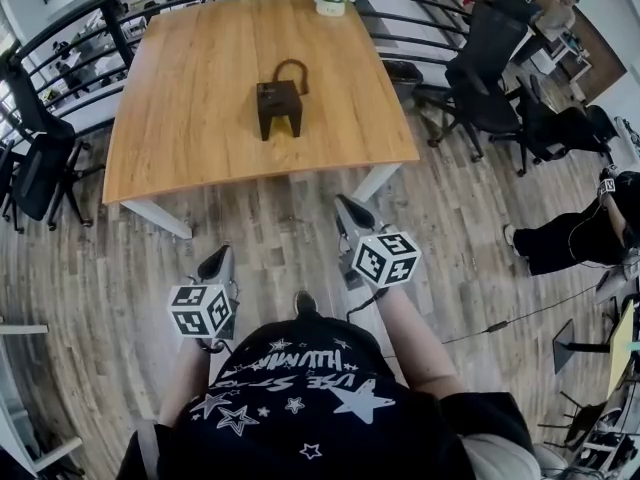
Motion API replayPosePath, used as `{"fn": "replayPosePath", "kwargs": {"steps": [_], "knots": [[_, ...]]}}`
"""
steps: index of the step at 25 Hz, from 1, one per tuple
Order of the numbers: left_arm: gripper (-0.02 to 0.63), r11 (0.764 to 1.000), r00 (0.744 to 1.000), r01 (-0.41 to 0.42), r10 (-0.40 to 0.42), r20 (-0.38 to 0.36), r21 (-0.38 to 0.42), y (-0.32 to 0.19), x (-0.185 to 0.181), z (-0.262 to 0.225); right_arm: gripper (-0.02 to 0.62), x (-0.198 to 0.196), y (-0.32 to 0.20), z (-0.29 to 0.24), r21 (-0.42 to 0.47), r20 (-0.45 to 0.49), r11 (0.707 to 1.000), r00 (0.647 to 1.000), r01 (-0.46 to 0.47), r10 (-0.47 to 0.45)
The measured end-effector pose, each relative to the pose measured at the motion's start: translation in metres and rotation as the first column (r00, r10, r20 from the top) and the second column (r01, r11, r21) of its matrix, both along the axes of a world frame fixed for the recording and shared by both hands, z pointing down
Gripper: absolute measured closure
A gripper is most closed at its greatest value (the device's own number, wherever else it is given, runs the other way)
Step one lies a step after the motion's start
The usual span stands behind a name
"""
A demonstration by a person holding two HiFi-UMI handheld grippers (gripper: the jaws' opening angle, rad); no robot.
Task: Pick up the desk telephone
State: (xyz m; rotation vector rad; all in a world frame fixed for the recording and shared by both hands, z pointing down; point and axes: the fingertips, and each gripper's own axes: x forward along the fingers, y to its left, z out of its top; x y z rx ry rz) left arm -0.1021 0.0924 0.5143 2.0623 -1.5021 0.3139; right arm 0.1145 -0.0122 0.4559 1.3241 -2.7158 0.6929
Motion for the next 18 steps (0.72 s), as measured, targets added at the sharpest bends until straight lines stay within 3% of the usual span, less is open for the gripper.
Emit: {"fn": "replayPosePath", "kwargs": {"steps": [18], "knots": [[0.604, 0.991, 0.991, 0.134, -0.133, 0.017, 0.001, -0.048, 0.043, 0.001, 0.595, 0.053, -0.075, 0.018, -0.040, 0.081, 0.999, 0.996, 0.028, -0.025]]}}
